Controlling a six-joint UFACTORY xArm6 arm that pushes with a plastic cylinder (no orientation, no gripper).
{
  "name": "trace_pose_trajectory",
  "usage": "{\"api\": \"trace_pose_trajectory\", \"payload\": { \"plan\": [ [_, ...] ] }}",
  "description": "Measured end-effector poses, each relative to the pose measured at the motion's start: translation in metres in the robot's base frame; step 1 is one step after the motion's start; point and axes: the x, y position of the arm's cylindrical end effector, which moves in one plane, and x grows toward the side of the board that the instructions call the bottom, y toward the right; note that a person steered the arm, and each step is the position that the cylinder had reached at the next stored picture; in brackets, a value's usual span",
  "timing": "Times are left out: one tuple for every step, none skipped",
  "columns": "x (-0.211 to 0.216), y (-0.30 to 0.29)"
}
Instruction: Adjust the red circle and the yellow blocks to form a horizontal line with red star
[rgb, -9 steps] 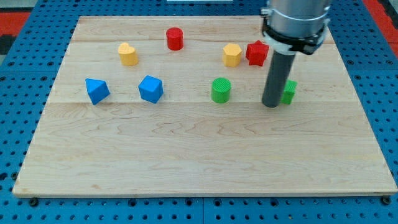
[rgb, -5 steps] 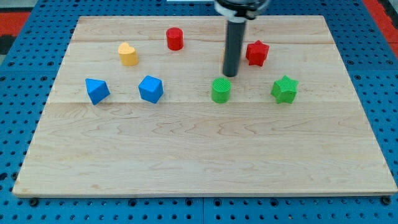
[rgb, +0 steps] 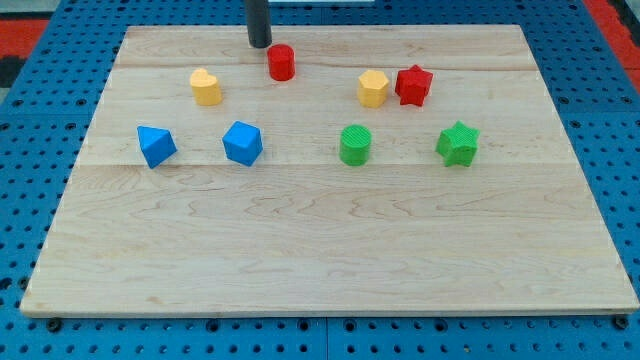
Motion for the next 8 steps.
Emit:
{"api": "trace_pose_trajectory", "payload": {
  "plan": [
    [0.025,0.014],
    [0.023,0.018],
    [-0.006,0.018],
    [-0.011,0.018],
    [-0.013,0.019],
    [-0.014,0.021],
    [-0.009,0.053],
    [0.029,0.056]
  ]
}}
